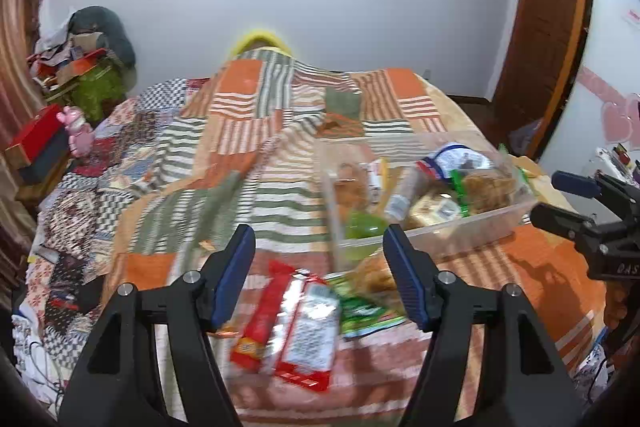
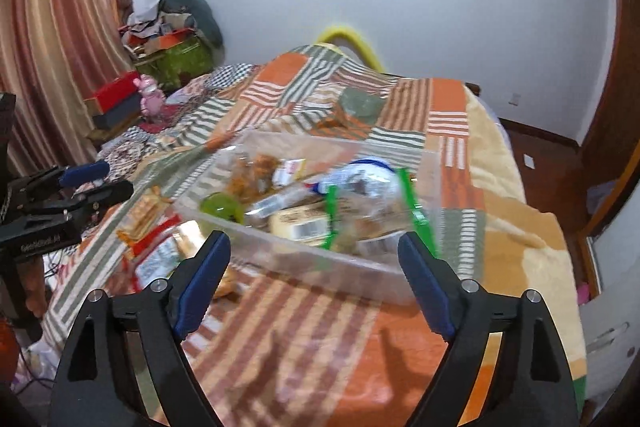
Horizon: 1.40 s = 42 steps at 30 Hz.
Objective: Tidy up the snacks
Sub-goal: 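Grasp the orange-wrapped cake bar with left tool while right tool grasps the peanut-brittle bar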
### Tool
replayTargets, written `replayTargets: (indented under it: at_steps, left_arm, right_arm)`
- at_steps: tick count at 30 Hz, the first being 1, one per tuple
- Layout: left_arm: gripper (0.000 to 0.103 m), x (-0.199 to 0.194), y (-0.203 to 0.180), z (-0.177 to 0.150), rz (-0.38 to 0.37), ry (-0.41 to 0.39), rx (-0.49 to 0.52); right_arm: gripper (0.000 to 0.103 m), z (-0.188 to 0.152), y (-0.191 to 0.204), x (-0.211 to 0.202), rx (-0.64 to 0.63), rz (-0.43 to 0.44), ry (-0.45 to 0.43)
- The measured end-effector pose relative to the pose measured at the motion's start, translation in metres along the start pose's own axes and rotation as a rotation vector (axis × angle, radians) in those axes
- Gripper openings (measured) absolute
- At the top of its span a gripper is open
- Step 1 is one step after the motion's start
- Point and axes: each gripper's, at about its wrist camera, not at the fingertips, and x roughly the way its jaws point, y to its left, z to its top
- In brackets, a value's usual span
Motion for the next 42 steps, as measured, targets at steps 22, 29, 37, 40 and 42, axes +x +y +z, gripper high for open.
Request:
replayTargets:
  at_steps: [22, 29, 37, 40, 42]
  left_arm:
    - [0.058, 0.086, 0.108, -0.064, 0.029, 0.195, -0.095]
    - [0.052, 0.116, 0.111, -0.067, -0.015, 0.228, -0.102]
    - [0.035, 0.12, 0.107, -0.069, -0.027, 0.226, -0.106]
    - [0.034, 0.111, 0.107, -0.069, -0.023, 0.218, -0.115]
    - [0.034, 0.102, 0.107, -0.068, -0.019, 0.205, -0.116]
  right_arm:
    - [0.084, -0.019, 0.063, 0.081, -0.038, 0.066, 0.189]
    - [0.081, -0.02, 0.071, 0.094, -0.037, 0.078, 0.201]
    - [0.054, -0.019, 0.076, 0.096, -0.054, 0.084, 0.21]
    - [0.047, -0.021, 0.077, 0.093, -0.061, 0.099, 0.204]
    - [0.036, -0.021, 0.078, 0.088, -0.071, 0.12, 0.2]
